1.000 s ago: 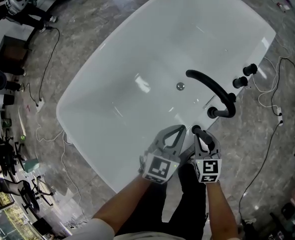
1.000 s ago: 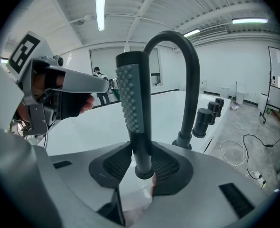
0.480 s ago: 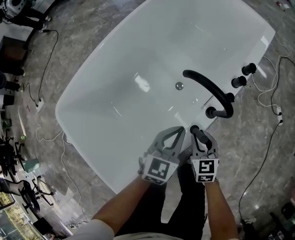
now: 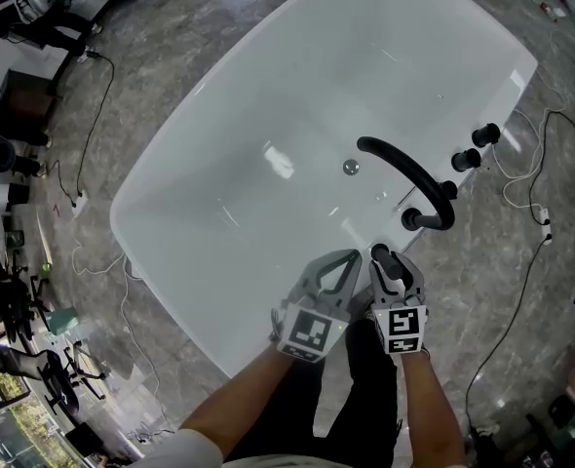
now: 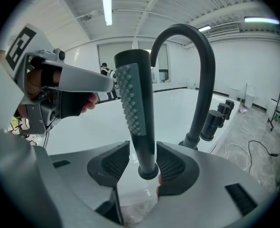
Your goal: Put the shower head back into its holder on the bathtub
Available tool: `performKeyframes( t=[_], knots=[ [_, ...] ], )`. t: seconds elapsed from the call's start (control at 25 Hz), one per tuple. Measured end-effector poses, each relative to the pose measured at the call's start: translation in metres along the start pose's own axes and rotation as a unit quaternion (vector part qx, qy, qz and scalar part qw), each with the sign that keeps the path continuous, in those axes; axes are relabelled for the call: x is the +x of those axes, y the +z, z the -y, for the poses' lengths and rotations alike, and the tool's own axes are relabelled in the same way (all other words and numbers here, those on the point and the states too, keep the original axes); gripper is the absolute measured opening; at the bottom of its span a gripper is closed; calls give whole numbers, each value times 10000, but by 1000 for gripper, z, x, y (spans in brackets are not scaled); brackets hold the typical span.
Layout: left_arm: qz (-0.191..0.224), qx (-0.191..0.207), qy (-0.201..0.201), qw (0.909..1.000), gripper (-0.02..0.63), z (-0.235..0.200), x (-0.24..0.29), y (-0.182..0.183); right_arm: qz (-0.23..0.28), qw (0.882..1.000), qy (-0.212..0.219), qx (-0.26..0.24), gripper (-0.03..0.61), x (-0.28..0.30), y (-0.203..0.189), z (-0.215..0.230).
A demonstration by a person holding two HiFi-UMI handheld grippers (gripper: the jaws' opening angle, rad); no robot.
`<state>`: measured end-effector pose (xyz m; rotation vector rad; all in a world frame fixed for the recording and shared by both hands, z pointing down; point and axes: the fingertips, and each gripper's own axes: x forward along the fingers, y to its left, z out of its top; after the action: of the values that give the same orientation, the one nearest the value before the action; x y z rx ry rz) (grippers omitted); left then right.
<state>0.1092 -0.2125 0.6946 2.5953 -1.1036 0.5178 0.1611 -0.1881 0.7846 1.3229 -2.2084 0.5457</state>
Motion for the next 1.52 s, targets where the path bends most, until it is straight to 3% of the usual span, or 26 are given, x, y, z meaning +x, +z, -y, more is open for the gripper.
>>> performKeyframes(
  t=[0.16, 0.52, 0.64, 0.76, 0.96, 1.12, 1.24, 1.32, 1.52],
  knots=[
    [-19, 8, -57, 10000, 5, 3, 2, 1, -21, 10000, 32, 36, 192, -4, 2, 0],
    [-155, 16, -134, 9998, 5, 10, -11, 4, -129, 9979, -276, 577, 198, -62, -8, 8],
    [-141, 39, -252, 9996, 5, 21, -30, 25, 283, 9958, -383, 779, 195, -100, 30, 1],
    [-96, 20, -440, 9990, 5, 43, -54, 63, 801, 9921, -426, 863, 139, -136, 91, -11],
    [91, -18, -698, 9975, 5, 70, -89, 135, 1603, 9825, -437, 846, 106, -190, 191, -25],
    [187, -98, -807, 9965, 5, 81, -122, 184, 1904, 9770, -534, 795, 74, -234, 239, -46],
    [297, -127, -988, 9946, 5, 89, -135, 213, 2073, 9725, -739, 760, 40, -256, 261, -46],
    [329, -159, -1088, 9934, 5, 102, -143, 213, 2103, 9717, -805, 708, 15, -267, 255, -49],
    [349, -118, -1263, 9913, 5, 124, -163, 228, 2120, 9694, -1043, 663, 14, -297, 262, -58]
  ],
)
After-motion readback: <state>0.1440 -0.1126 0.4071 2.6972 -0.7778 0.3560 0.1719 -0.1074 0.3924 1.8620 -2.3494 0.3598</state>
